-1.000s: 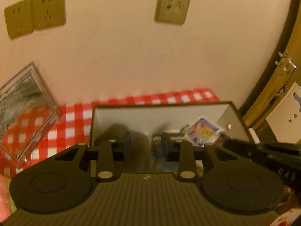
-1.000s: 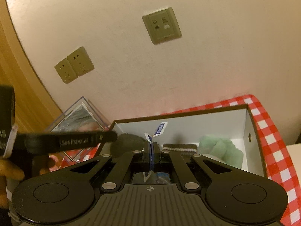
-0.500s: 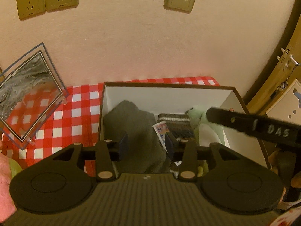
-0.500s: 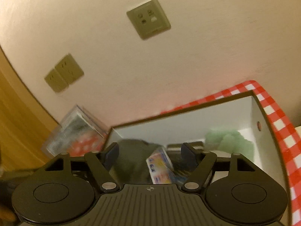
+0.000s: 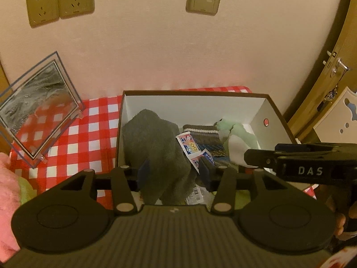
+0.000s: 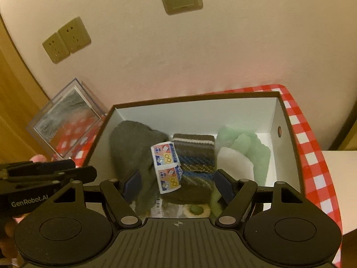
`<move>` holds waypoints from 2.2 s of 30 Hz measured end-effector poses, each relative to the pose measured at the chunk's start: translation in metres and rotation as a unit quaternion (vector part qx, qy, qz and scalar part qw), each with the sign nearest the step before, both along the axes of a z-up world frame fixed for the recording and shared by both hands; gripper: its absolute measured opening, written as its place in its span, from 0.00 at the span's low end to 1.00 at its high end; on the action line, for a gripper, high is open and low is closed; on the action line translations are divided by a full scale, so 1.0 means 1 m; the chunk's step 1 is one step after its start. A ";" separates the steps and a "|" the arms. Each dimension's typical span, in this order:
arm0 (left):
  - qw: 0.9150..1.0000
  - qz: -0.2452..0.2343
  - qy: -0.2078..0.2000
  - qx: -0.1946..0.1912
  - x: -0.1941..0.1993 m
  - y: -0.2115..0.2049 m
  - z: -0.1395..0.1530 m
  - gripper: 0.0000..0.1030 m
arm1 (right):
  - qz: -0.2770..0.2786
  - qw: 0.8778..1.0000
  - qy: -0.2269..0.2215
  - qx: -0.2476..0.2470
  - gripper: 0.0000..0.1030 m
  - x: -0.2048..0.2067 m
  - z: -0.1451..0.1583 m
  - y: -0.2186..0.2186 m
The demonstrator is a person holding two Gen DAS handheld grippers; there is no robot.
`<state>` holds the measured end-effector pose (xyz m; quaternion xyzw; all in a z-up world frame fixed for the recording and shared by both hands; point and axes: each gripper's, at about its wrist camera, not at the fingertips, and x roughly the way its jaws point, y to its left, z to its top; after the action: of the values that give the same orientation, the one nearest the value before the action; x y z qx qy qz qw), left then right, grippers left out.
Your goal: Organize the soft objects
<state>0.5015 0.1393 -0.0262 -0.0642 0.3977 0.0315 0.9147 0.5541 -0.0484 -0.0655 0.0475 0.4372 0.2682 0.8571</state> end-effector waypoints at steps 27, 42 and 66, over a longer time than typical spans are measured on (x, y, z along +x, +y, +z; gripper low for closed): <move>0.995 0.044 -0.078 0.043 -0.176 -0.099 0.061 0.76 | 0.070 0.990 -0.117 0.042 0.72 -0.161 0.072 -0.093; 0.988 0.119 -0.084 0.059 -0.288 -0.174 0.048 0.81 | 0.117 0.983 -0.127 0.055 0.76 -0.249 0.059 -0.159; 0.993 0.104 -0.018 0.046 -0.389 -0.172 0.021 0.81 | 0.075 0.995 -0.055 0.035 0.76 -0.347 0.035 -0.172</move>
<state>0.1122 -0.0328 -0.0050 -0.0634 0.3700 0.1437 0.9156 0.2071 -0.2208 -0.0301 0.0295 0.3820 0.3495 0.8550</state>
